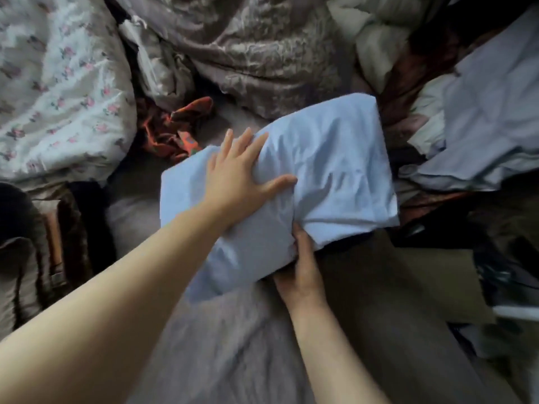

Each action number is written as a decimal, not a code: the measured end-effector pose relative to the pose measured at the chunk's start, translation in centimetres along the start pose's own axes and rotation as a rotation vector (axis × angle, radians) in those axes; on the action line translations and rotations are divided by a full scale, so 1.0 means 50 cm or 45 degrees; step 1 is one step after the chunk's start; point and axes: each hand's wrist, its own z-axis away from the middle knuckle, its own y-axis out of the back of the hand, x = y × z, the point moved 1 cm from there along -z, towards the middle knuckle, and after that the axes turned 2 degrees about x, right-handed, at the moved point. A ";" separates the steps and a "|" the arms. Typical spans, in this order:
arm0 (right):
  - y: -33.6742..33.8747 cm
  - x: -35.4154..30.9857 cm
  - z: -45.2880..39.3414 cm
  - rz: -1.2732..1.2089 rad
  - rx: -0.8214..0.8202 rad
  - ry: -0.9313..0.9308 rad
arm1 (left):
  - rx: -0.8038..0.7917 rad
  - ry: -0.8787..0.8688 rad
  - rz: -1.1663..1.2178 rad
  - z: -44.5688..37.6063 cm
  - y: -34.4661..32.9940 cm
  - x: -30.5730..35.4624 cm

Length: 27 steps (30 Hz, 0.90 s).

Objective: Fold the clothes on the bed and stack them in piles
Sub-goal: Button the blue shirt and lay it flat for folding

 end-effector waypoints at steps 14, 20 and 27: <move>0.044 0.031 0.027 0.414 0.573 0.066 | -0.030 -0.042 -0.482 0.090 -0.122 0.031; -0.030 -0.154 0.086 1.794 0.569 1.912 | 0.048 -0.136 -0.493 0.087 -0.111 0.060; -0.008 -0.133 -0.077 3.046 0.063 0.864 | -0.187 0.177 -0.316 0.172 -0.135 -0.035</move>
